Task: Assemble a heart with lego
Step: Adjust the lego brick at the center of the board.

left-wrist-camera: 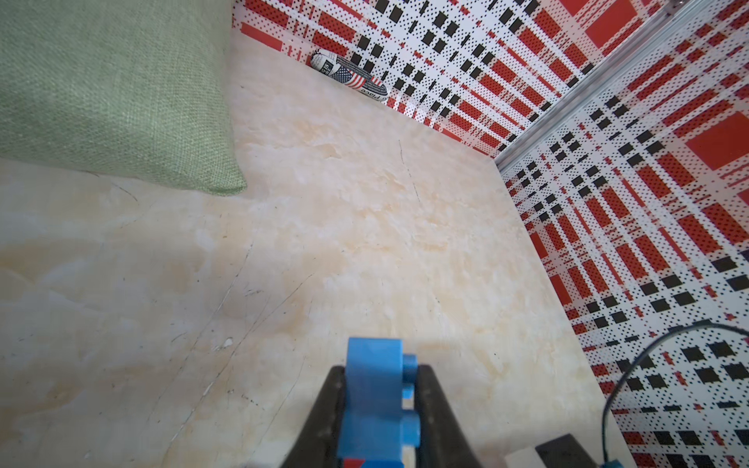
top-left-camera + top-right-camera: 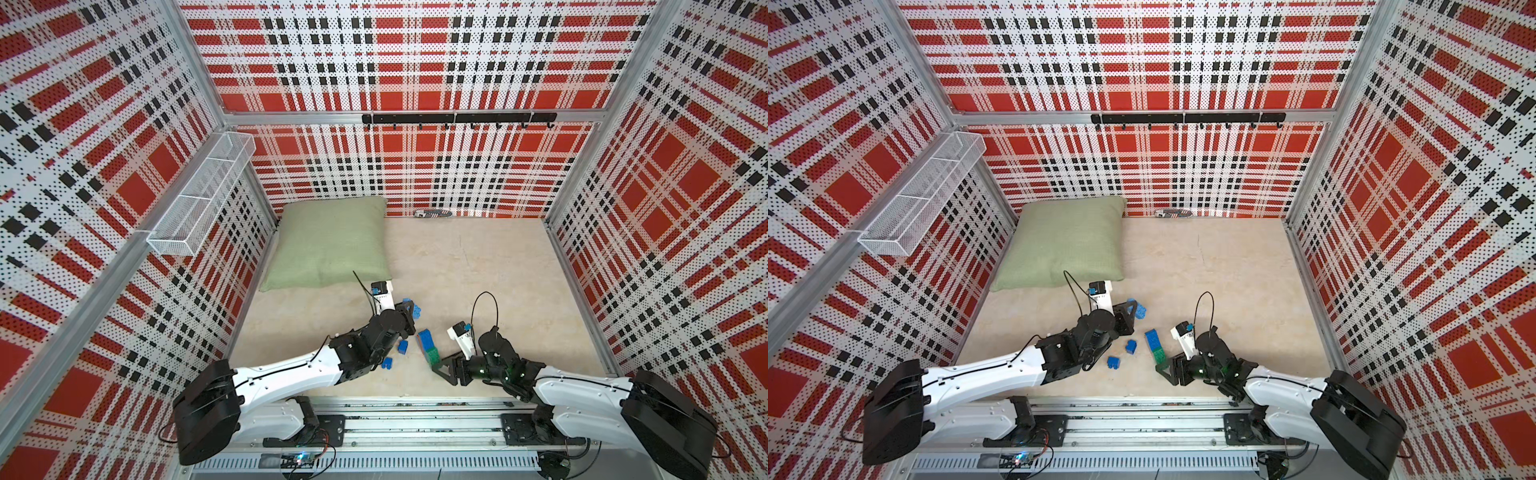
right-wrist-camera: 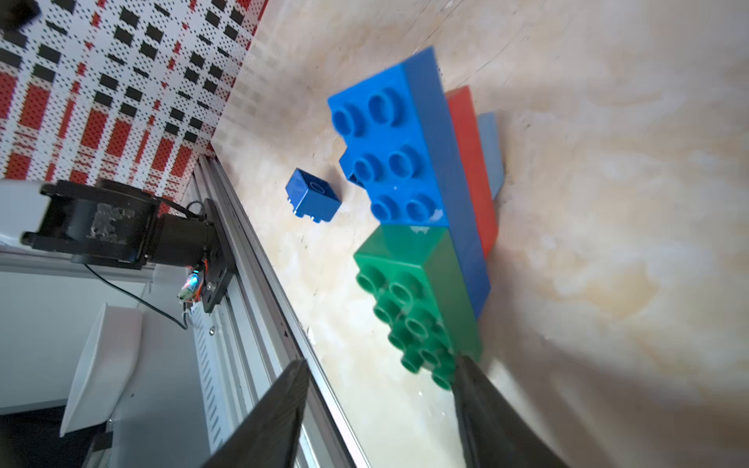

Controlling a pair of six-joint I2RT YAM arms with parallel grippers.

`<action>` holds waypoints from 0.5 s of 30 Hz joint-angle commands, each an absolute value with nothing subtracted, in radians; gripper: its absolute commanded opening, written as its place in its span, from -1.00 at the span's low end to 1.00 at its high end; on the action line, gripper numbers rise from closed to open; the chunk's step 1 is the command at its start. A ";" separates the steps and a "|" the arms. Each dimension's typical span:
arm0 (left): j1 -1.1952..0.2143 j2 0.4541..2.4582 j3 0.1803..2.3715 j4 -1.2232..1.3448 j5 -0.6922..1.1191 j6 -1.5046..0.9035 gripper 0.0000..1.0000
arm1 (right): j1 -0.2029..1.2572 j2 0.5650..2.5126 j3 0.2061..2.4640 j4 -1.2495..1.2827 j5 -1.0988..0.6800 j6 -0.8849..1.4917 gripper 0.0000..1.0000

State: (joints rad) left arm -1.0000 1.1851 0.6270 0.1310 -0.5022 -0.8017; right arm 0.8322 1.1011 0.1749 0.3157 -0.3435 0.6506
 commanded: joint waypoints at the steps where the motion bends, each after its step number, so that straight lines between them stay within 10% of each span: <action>1: -0.988 1.154 0.597 0.194 -0.449 -0.744 -1.00 | 0.877 1.049 0.190 0.146 -0.125 0.626 0.23; 15: -0.929 1.109 0.515 0.284 -0.377 -0.712 -1.00 | 1.224 1.136 0.287 0.033 0.363 0.799 0.23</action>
State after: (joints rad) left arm -0.9485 1.1267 0.5316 0.2348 -0.4110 -0.7307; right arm 1.1904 1.0805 0.2367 0.0505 0.2310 0.7589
